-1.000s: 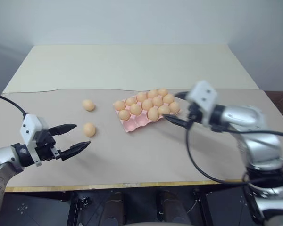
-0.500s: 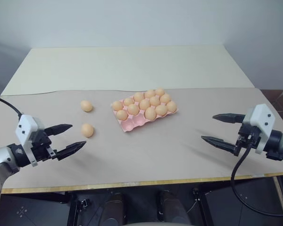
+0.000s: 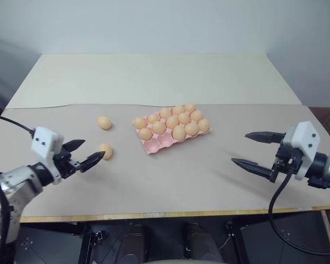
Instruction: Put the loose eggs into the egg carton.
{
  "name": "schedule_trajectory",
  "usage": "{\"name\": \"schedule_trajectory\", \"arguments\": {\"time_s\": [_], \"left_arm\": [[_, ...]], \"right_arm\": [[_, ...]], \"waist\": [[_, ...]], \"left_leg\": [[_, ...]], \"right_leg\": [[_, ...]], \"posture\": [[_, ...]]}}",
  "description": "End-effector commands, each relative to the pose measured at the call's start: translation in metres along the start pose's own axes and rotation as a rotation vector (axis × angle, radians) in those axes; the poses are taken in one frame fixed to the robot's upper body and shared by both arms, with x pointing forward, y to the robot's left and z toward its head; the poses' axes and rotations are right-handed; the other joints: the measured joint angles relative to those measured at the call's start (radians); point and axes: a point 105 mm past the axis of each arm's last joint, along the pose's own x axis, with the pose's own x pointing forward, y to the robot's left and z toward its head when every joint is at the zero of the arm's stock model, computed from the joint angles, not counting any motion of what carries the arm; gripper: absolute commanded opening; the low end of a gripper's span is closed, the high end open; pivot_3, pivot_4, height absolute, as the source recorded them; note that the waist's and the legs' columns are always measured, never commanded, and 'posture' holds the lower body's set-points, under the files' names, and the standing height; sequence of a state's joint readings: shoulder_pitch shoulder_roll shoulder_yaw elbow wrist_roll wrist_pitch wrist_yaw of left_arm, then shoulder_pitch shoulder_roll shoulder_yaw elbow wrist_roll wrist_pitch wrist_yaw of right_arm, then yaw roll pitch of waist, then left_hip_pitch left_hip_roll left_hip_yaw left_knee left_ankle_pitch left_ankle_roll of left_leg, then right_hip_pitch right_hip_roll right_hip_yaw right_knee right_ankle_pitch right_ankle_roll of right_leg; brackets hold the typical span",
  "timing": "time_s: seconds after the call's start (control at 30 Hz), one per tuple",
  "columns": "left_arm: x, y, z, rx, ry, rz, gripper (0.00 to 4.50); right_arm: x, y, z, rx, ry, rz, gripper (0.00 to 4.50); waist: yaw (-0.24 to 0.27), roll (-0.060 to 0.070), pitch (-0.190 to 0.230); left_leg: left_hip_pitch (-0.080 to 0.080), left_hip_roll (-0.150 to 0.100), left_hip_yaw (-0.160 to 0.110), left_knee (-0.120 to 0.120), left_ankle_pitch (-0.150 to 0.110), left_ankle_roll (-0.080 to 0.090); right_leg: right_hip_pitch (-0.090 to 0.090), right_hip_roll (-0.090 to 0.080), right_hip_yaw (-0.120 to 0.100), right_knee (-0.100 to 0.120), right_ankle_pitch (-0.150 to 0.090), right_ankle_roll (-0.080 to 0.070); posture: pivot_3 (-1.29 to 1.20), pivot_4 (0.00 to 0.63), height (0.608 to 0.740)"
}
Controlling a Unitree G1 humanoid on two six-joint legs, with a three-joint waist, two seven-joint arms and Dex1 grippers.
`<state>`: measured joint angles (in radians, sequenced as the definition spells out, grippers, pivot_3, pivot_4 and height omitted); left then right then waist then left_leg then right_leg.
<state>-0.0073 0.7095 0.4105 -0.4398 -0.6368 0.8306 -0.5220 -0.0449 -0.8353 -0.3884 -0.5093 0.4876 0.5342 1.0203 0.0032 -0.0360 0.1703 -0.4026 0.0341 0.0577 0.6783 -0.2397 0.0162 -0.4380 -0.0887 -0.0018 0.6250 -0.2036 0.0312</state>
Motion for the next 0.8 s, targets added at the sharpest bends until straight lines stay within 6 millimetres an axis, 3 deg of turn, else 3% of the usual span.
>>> {"name": "schedule_trajectory", "arguments": {"time_s": [0.03,0.33,0.43,0.57,0.73,0.8], "left_arm": [[0.01,0.004,-0.002,-0.012,0.021,0.137,4.5],[0.038,-0.015,-0.026,-0.057,0.126,0.173,4.5],[0.043,-0.013,-0.033,-0.049,0.179,0.193,4.5],[0.047,-0.004,-0.033,-0.042,0.199,0.232,3.67],[0.049,-0.006,-0.026,-0.035,0.17,0.196,2.07],[0.048,-0.006,-0.025,-0.028,0.163,0.189,1.7]], "right_arm": [[-0.002,0.003,0.011,-0.042,-0.025,0.003,4.47],[-0.003,0.009,0.023,-0.051,-0.063,-0.004,4.47],[-0.003,0.01,0.026,-0.051,-0.07,-0.001,4.47],[-0.003,0.009,0.026,-0.049,-0.07,-0.008,4.5],[-0.004,0.009,0.026,-0.043,-0.07,-0.014,4.5],[-0.004,0.01,0.025,-0.041,-0.069,-0.019,4.5]], "waist": [[0.003,0.0,0.0],[0.006,0.0,0.0],[0.008,0.0,0.0],[0.008,0.0,0.0],[0.008,0.0,0.0],[0.008,0.0,0.0]], "left_leg": [[0.0,0.0,0.0,0.0,0.0,0.0],[0.001,0.0,0.0,0.0,0.0,0.0],[0.001,0.0,0.0,0.0,0.0,0.0],[0.002,0.0,0.0,0.001,0.0,0.0],[0.002,0.0,0.0,0.001,0.0,0.0],[0.001,0.0,0.0,0.0,0.0,0.0]], "right_leg": [[0.0,0.0,0.0,0.0,0.0,0.0],[0.0,0.001,0.002,0.001,0.001,0.0],[0.0,0.002,0.002,0.001,0.001,-0.001],[0.001,0.002,0.002,0.001,0.0,-0.001],[0.001,0.002,0.002,0.0,0.0,-0.001],[0.001,0.001,0.002,0.0,0.0,-0.001]], "posture": [[0.0,0.15,0.74],[0.0,0.15,0.74],[0.0,0.15,0.74],[0.0,0.15,0.74],[0.0,0.15,0.74],[0.0,0.15,0.74]]}}
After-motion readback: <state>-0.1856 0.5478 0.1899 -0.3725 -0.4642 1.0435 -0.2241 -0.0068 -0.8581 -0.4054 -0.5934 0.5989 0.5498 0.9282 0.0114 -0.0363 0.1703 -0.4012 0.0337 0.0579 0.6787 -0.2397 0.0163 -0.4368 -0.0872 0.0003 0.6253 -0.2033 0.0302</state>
